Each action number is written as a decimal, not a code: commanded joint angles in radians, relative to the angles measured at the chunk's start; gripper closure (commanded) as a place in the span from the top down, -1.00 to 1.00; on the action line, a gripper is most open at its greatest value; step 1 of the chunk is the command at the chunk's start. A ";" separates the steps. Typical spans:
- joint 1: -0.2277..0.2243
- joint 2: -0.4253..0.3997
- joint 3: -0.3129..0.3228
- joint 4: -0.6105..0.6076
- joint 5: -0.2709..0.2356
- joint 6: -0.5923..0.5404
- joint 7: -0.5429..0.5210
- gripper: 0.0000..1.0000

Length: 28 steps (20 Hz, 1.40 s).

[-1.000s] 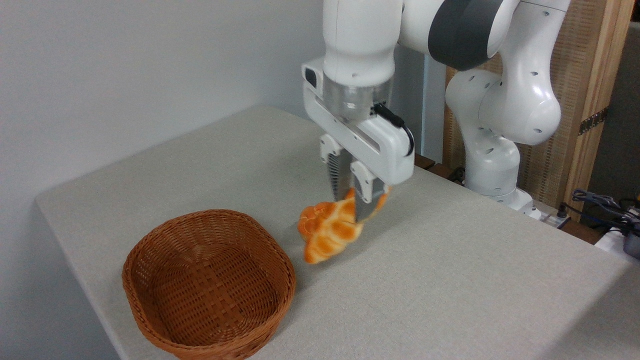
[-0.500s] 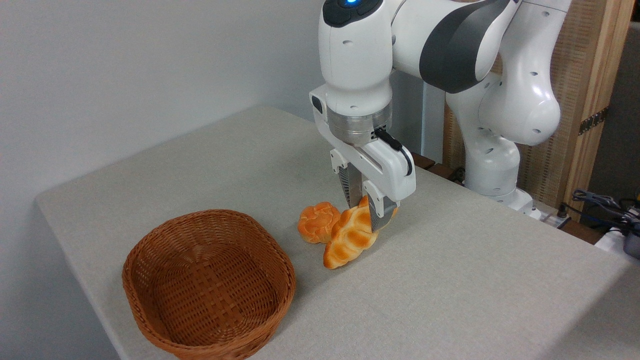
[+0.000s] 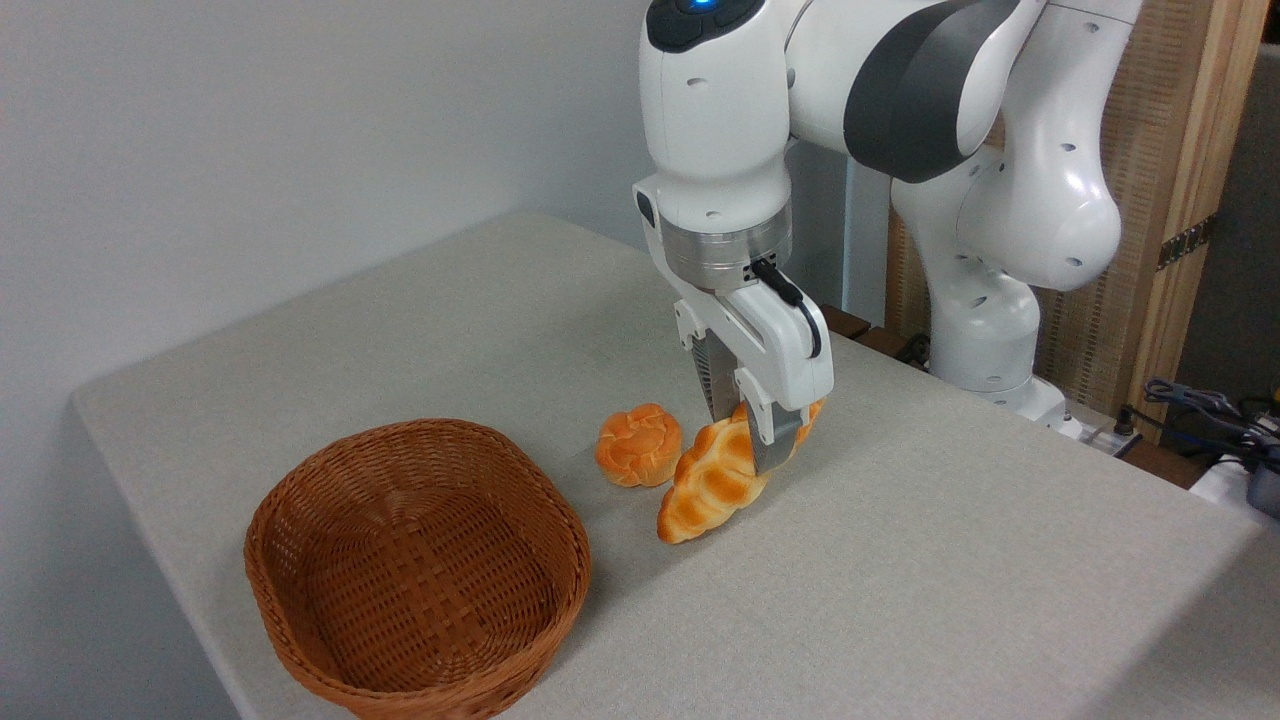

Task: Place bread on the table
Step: 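Lower the braided bread onto the table beside the orange bun, then open the gripper and raise it away from the bread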

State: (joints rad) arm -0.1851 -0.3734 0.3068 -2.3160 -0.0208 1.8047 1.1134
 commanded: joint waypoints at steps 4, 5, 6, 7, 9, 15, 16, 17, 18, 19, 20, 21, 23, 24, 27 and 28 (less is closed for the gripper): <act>0.001 -0.004 0.005 0.012 0.015 -0.004 0.016 1.00; 0.001 -0.006 0.005 0.013 0.013 -0.002 0.016 1.00; 0.001 -0.006 0.005 0.018 0.013 -0.002 0.014 1.00; 0.001 -0.004 0.005 0.030 0.012 -0.002 0.011 1.00; 0.001 0.004 0.003 0.068 0.012 -0.004 -0.001 1.00; 0.001 0.105 -0.020 0.265 0.001 -0.065 -0.159 1.00; 0.001 0.140 -0.034 0.323 0.001 -0.080 -0.197 1.00; 0.001 0.180 -0.043 0.380 0.001 -0.094 -0.231 1.00; 0.000 0.213 -0.051 0.432 0.001 -0.099 -0.260 1.00; -0.001 0.243 -0.058 0.479 -0.001 -0.103 -0.286 1.00; -0.001 0.267 -0.064 0.519 -0.002 -0.108 -0.308 1.00; -0.002 0.289 -0.064 0.561 -0.008 -0.114 -0.329 1.00; -0.002 0.315 -0.077 0.636 -0.044 -0.137 -0.372 1.00; -0.002 0.318 -0.080 0.654 -0.048 -0.146 -0.382 1.00; -0.010 0.321 -0.122 0.671 -0.045 -0.146 -0.415 1.00; -0.005 0.323 -0.149 0.676 -0.036 -0.148 -0.453 1.00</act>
State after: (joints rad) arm -0.1915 -0.0655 0.2121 -1.6848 -0.0545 1.6896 0.7386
